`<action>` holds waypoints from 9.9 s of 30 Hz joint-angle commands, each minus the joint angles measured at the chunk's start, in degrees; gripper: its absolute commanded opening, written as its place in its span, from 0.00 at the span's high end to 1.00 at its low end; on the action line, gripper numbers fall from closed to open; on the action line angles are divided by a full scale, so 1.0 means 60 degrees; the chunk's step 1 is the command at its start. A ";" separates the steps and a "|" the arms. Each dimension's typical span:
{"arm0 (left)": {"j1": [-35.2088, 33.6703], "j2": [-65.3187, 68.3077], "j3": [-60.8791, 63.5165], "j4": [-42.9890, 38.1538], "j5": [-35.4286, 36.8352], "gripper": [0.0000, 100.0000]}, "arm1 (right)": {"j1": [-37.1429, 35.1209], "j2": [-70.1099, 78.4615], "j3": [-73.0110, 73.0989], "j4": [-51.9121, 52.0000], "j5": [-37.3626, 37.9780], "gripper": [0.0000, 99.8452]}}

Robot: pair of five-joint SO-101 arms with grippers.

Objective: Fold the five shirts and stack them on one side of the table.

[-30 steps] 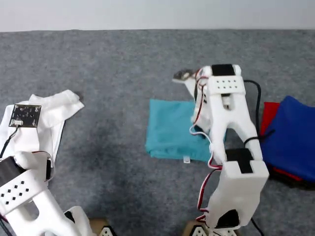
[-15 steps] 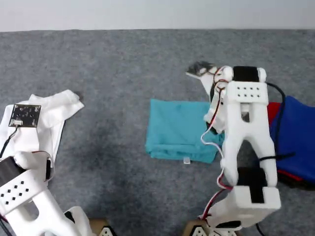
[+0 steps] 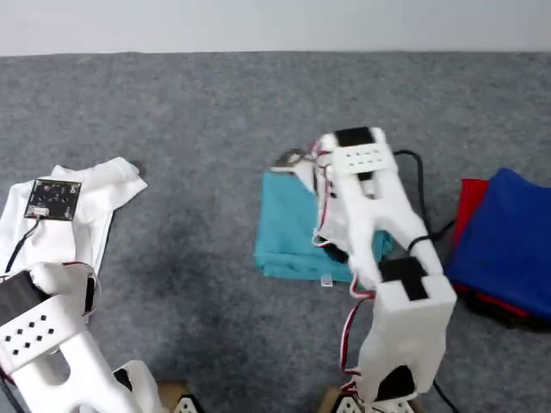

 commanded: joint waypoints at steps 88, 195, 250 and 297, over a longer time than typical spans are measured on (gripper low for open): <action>-0.1304 -0.0161 -0.0256 -0.0410 0.0615 1.00 | 0.1209 -0.0300 -0.3487 -0.1707 -0.2974 0.96; -0.1289 -0.0147 0.0388 -0.0425 0.0586 1.00 | 0.1458 -0.1560 -0.2154 0.0198 -0.0484 0.99; -0.1289 -0.0147 0.0374 0.0044 0.0586 1.00 | 0.4051 0.0711 0.0044 -0.1209 -0.1143 0.99; -0.1289 -0.0147 0.0462 0.0044 0.0645 1.00 | 0.1707 0.3187 -0.3092 -0.2967 -0.5143 1.00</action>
